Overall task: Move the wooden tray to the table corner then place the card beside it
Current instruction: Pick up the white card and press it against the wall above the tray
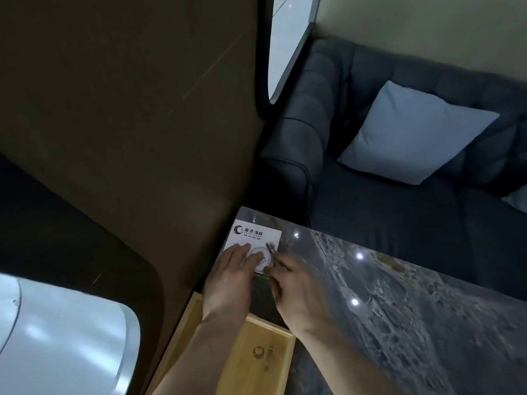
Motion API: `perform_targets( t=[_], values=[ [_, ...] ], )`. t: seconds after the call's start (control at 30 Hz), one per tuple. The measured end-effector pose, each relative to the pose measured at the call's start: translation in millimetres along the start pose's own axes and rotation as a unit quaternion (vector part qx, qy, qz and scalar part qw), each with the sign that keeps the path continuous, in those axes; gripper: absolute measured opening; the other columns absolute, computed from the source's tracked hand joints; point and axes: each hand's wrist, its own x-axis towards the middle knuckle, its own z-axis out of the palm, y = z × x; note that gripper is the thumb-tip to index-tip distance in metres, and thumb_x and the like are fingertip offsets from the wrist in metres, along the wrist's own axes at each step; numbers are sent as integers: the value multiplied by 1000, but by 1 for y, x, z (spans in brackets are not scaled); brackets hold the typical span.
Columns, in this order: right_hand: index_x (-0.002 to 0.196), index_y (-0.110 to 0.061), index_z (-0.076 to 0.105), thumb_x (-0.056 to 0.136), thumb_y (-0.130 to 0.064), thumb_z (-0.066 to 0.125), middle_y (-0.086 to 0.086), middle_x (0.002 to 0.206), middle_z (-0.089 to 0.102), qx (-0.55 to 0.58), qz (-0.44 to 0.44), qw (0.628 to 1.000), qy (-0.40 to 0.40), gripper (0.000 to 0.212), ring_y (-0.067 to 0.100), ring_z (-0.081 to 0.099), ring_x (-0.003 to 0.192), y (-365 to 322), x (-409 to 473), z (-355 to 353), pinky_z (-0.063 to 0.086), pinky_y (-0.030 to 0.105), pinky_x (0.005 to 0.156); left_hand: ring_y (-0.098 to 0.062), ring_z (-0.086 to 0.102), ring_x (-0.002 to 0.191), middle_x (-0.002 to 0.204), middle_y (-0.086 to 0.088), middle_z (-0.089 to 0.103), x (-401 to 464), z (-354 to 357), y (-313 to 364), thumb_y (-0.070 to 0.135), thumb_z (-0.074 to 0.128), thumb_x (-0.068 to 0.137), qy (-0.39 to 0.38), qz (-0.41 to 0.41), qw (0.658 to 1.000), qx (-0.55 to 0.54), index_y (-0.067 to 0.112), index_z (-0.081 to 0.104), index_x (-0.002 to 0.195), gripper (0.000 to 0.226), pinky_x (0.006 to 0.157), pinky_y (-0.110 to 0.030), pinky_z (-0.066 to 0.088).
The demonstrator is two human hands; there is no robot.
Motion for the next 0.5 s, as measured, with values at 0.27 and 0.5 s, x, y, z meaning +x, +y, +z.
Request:
perform_targets(
  t=[0.27,0.5],
  values=[
    [133,-27,68,91,-12,71,-7,158,47,-8,-8,1000,-8,45,27,72,105,-6,25,3,63,36,83,-15,14,150,160,4,30,33,-8,-6,11,65,89,-20,-3,1000,6,31,42,144,63,112,-35,39],
    [151,-28,46,100,-20,54,-5,170,21,-8,-1,1000,-23,53,25,51,139,-10,36,2,56,34,99,-14,16,148,156,5,33,49,-13,-8,17,60,94,-9,17,1000,7,31,44,141,52,105,-32,42]
  ],
)
